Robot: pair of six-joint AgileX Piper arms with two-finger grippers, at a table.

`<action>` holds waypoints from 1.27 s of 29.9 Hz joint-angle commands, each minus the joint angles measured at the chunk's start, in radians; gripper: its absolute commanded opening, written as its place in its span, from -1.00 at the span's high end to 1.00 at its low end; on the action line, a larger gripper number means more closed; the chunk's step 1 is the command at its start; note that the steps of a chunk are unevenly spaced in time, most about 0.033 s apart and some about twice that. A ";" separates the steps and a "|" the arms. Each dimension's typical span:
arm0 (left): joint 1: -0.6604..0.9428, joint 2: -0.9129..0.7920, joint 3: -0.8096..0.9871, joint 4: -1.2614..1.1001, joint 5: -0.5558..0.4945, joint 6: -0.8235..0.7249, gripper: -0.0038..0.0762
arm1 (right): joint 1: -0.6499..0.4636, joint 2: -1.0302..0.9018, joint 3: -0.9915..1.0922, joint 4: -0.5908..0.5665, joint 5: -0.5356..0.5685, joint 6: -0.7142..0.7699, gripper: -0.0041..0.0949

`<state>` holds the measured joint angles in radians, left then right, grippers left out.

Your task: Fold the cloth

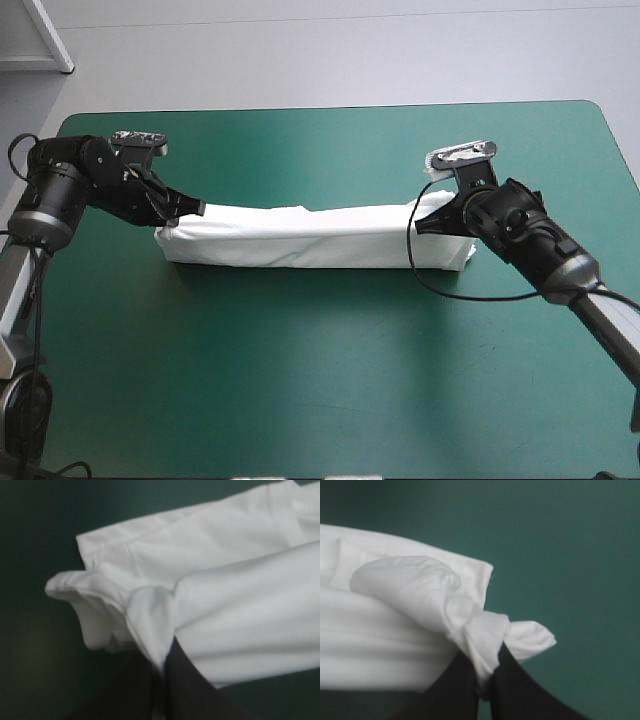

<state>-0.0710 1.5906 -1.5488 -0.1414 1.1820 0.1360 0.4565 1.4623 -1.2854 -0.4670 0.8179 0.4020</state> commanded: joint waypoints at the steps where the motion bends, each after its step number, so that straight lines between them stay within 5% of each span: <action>1: -0.006 0.029 -0.087 0.001 -0.070 -0.013 0.93 | -0.051 0.038 -0.065 -0.046 -0.099 0.004 0.95; 15: -0.006 0.280 -0.089 0.037 -0.289 -0.013 0.92 | -0.082 0.237 -0.070 0.042 -0.289 0.053 0.92; 18: -0.006 0.311 -0.089 0.012 -0.272 -0.013 0.74 | -0.086 0.257 -0.074 0.094 -0.304 0.054 0.55; 23: -0.006 0.295 -0.089 0.004 -0.247 -0.013 -0.19 | -0.092 0.253 -0.081 0.110 -0.319 0.047 -0.62; 26: -0.006 0.257 -0.100 0.004 -0.233 -0.009 -0.51 | -0.092 0.205 -0.082 0.104 -0.319 0.046 -0.83; 34: -0.006 0.151 -0.246 -0.032 -0.126 -0.037 -0.44 | -0.092 0.052 -0.082 0.092 -0.211 0.011 -0.69; 38: -0.031 0.126 -0.256 -0.144 -0.094 -0.026 -0.10 | -0.126 0.018 -0.082 0.133 -0.102 -0.043 -0.68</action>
<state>-0.0798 1.7793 -1.7699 -0.1975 1.0853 0.1173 0.3581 1.5376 -1.3366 -0.3375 0.6831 0.4030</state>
